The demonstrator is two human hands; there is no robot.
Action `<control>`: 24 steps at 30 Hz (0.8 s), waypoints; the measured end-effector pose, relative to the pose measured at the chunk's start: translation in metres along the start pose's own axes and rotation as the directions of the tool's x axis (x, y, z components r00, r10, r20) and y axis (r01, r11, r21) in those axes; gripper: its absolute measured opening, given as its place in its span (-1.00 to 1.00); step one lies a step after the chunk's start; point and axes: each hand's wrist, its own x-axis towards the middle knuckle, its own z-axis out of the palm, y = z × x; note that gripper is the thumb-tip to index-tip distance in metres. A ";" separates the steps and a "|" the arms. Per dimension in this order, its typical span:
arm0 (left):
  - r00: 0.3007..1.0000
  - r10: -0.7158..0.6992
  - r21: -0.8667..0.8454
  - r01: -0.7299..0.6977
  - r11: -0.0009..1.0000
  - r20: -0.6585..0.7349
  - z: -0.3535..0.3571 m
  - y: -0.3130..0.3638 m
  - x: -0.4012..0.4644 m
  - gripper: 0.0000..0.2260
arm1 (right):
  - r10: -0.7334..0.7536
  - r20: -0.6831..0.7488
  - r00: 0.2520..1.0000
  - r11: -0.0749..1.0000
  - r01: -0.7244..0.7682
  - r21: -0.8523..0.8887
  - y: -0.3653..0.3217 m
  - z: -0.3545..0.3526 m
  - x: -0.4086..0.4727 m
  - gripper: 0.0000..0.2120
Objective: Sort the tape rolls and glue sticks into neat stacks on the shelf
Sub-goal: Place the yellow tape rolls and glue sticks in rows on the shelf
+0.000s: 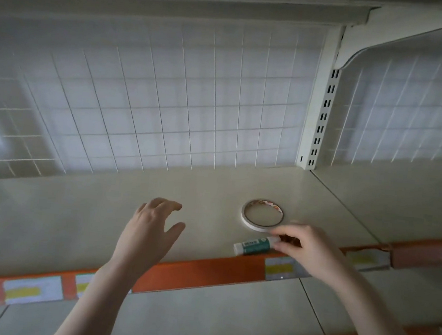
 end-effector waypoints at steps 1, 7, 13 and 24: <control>1.000 0.001 0.001 -0.001 1.000 0.007 0.002 0.001 0.001 -0.70 | 0.016 0.036 0.999 1.000 -0.016 -0.009 0.002 -0.001 0.004 -0.75; 0.992 0.085 0.022 -0.087 0.996 0.091 0.012 0.015 0.018 -0.69 | 0.051 0.136 0.989 0.998 -0.054 0.019 0.007 -0.004 0.017 -0.86; 0.957 0.217 0.024 -0.226 0.974 0.190 0.025 0.037 0.045 -0.69 | 0.076 0.101 0.992 0.996 -0.080 0.040 0.014 -0.017 0.009 -0.79; 0.818 0.465 -0.065 -0.473 0.879 0.340 0.062 0.063 0.057 -0.70 | 0.117 -0.105 0.988 0.985 -0.102 0.141 0.032 -0.041 -0.017 -0.77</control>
